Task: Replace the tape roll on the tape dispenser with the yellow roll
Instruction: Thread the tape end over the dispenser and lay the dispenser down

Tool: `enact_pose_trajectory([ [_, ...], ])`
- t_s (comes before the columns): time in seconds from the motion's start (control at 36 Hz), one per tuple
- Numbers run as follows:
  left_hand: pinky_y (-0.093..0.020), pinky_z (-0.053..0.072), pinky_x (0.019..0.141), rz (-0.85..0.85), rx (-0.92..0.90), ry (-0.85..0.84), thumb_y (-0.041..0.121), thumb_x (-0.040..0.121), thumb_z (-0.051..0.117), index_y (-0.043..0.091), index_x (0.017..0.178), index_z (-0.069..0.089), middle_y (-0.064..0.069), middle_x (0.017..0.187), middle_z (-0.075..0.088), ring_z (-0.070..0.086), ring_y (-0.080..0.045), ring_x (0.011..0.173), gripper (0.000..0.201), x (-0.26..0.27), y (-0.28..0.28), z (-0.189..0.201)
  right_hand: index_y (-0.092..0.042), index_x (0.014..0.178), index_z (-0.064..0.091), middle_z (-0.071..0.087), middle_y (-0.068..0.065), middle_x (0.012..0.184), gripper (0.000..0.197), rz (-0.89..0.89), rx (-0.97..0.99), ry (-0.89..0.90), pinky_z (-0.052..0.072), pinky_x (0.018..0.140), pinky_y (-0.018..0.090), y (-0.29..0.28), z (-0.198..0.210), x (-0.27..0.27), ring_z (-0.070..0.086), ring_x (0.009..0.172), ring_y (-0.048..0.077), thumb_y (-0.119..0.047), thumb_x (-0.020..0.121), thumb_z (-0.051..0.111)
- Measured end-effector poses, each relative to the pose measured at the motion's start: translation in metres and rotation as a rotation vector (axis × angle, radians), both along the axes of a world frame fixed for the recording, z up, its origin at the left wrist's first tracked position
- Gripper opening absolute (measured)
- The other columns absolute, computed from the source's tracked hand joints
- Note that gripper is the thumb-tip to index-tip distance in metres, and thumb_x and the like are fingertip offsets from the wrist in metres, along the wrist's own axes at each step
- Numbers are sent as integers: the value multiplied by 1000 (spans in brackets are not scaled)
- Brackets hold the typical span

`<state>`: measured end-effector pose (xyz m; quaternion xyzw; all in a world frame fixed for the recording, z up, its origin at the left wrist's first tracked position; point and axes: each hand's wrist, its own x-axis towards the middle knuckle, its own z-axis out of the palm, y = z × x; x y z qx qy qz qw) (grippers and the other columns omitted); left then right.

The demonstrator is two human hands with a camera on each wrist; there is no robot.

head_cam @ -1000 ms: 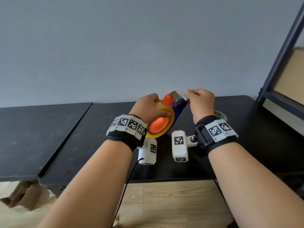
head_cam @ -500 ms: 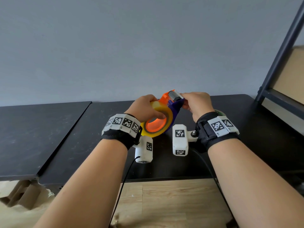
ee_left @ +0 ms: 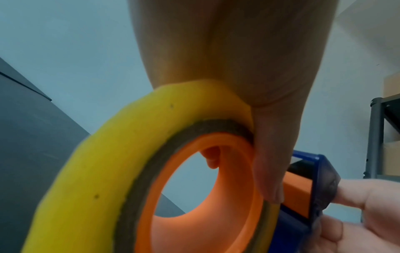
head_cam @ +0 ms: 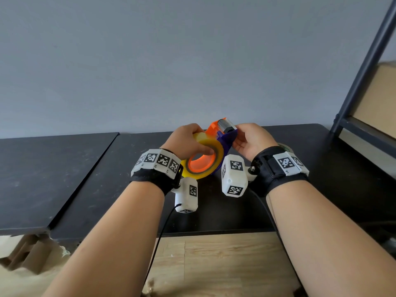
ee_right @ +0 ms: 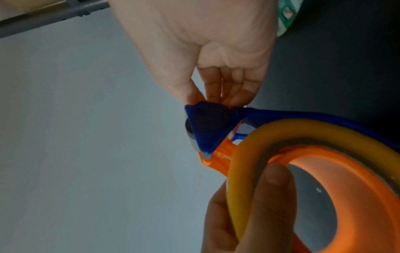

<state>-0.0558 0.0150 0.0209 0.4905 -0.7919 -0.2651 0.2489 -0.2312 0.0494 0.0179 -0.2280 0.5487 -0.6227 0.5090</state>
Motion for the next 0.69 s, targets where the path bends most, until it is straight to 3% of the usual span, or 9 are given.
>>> enact_pose_trajectory([
  [0.25, -37, 56, 75, 9, 2, 18, 28, 63, 86, 21, 99, 61, 3, 85, 66, 65, -19, 79, 45, 2, 3, -1, -3, 88, 61, 64, 12, 79, 7, 59, 63, -41, 50, 59, 27, 3, 6, -1, 62, 72, 19, -2, 90, 55],
  [0.36, -36, 56, 75, 10, 7, 23, 28, 64, 85, 21, 102, 60, 3, 87, 66, 65, -18, 81, 45, 2, 4, -1, 0, 116, 63, 68, 14, 97, 27, 91, 57, -74, 52, 60, 28, 7, 3, -2, 65, 84, 21, -5, 90, 57],
  [0.42, -36, 56, 76, 15, 4, 23, 29, 64, 85, 21, 102, 60, 2, 90, 66, 65, -19, 83, 46, 2, 4, -1, 0, 119, 61, 68, 15, 105, 29, 91, 44, -100, 53, 63, 30, 8, 1, -2, 66, 89, 22, -6, 90, 58],
  [0.47, -36, 55, 76, 23, 6, 26, 30, 65, 85, 22, 103, 60, 2, 90, 65, 65, -19, 84, 46, 2, 4, -2, -1, 113, 61, 67, 13, 99, 22, 97, 22, -140, 53, 63, 29, 7, 0, 0, 66, 84, 20, -8, 93, 56],
  [0.53, -34, 55, 76, 31, 3, 25, 31, 65, 85, 23, 106, 60, 3, 91, 65, 65, -18, 84, 48, 3, 3, -3, -4, 96, 61, 64, 6, 87, 12, 122, -14, -161, 51, 65, 22, 4, -2, 2, 61, 74, 13, -11, 96, 52],
  [0.58, -32, 54, 76, 37, -7, 22, 33, 65, 84, 23, 110, 60, 3, 93, 65, 64, -17, 85, 52, 4, 4, -4, -9, 83, 57, 65, 0, 69, 16, 118, -33, -182, 50, 60, 19, 0, -5, 4, 60, 62, 8, -14, 96, 51],
  [0.64, -31, 53, 76, 40, -10, 23, 33, 66, 84, 23, 112, 60, 3, 94, 65, 64, -17, 86, 53, 4, 4, -4, -8, 83, 57, 69, 3, 59, 14, 96, -24, -203, 54, 54, 21, 1, -6, 3, 67, 56, 12, -17, 95, 55],
  [0.69, -31, 53, 76, 42, -6, 25, 33, 66, 84, 23, 113, 60, 3, 95, 65, 64, -17, 87, 54, 5, 4, -4, -3, 104, 62, 74, 11, 88, 17, 67, -9, -235, 59, 71, 30, 2, -8, 1, 73, 81, 21, -14, 93, 59],
])
